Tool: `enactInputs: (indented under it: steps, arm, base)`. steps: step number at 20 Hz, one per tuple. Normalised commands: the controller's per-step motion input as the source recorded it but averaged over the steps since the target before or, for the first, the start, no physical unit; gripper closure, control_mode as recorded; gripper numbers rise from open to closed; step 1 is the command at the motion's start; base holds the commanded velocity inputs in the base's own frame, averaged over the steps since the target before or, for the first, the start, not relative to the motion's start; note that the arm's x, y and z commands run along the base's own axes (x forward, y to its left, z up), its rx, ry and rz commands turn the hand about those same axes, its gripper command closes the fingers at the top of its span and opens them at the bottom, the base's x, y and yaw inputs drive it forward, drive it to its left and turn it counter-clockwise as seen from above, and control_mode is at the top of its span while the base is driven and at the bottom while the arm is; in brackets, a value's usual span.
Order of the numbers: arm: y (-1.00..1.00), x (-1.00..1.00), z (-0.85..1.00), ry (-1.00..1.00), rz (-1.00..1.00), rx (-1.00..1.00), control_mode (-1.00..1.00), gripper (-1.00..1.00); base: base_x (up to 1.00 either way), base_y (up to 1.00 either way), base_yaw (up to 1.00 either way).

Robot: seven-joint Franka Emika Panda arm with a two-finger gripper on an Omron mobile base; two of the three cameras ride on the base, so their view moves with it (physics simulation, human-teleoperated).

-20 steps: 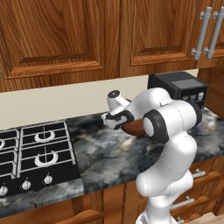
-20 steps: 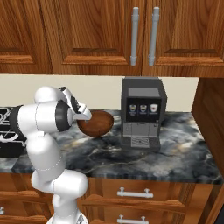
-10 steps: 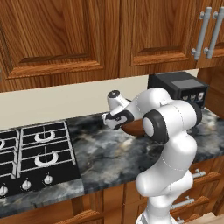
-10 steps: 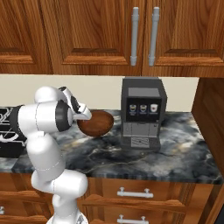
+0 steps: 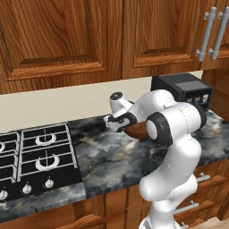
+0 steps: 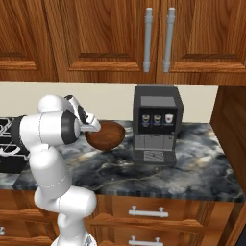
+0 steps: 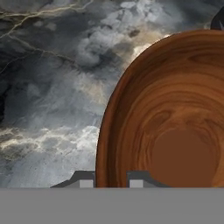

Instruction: Pick the cup and bowl from the counter and place them on the counter next to the sink.

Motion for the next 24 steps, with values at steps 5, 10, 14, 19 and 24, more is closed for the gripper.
enactInputs:
  steps: [5, 10, 14, 19, 24]
  arm:
    - [-0.02, -0.54, 0.00, -0.06, 0.00, 0.00, -1.00, 1.00]
    - [-0.01, -0.79, 0.03, -0.06, 0.00, 0.00, -1.00, 1.00]
    - [0.00, -0.71, 0.25, -0.01, 0.07, 0.00, -1.00, 1.00]
    - [0.00, -0.53, 0.39, 0.02, 0.13, 0.00, -1.00, 1.00]
    - [-0.01, -0.31, 0.62, 0.12, 0.27, -0.01, -1.00, 1.00]
  base:
    - [0.00, 0.00, 0.00]
    - [0.00, 0.00, 0.00]
    - [0.00, 0.00, 0.00]
    - [0.00, 0.00, 0.00]
    - [0.00, 0.00, 0.00]
